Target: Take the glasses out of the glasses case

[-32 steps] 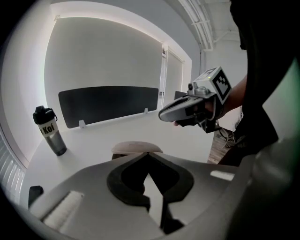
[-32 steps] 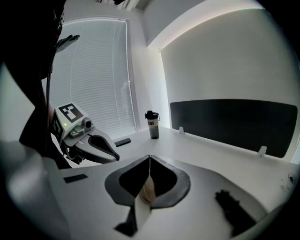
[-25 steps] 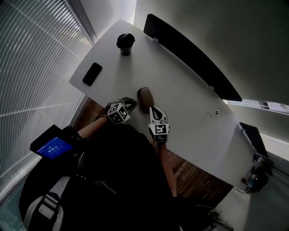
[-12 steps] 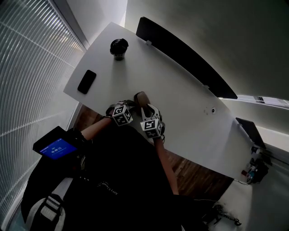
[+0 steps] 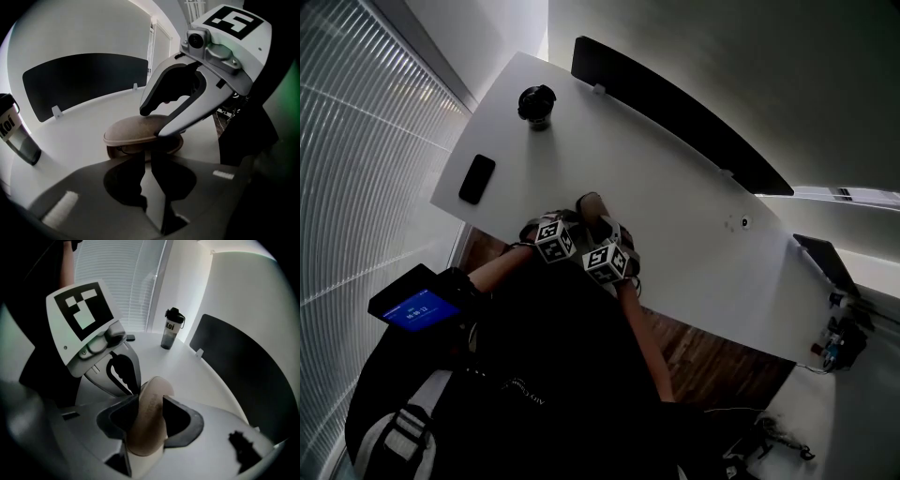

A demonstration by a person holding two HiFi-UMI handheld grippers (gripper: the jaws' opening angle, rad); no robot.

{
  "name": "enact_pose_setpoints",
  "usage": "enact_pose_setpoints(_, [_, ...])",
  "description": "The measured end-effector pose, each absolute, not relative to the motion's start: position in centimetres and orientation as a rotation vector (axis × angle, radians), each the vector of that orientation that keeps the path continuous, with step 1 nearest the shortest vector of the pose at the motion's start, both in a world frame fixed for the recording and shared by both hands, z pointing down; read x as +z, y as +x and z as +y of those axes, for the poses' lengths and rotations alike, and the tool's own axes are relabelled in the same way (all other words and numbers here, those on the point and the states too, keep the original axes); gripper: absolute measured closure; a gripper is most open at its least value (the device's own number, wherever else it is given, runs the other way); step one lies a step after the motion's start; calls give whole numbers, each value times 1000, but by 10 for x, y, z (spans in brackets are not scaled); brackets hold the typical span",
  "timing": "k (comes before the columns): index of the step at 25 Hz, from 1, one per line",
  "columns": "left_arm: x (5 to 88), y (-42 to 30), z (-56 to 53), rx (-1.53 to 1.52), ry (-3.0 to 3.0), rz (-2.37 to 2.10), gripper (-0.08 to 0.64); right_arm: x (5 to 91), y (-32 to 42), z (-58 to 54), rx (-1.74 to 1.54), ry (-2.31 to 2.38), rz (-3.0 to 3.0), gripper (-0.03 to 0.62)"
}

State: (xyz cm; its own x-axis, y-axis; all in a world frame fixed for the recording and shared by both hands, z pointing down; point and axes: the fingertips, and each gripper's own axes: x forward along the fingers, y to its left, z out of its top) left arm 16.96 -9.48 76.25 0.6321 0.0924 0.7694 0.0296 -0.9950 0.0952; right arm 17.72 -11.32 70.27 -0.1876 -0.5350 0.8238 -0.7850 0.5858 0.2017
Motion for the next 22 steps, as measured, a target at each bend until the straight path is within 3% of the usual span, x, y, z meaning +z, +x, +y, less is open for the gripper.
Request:
enact_pose_setpoints(14, [768,162,-89,1389,2709,129,509,673,267,-123,334,1264,-1761,437])
enact_pose_setpoints(22, [763,172,-94,1356,2722,114,508,673,190,-119,211,1039,-1883,409])
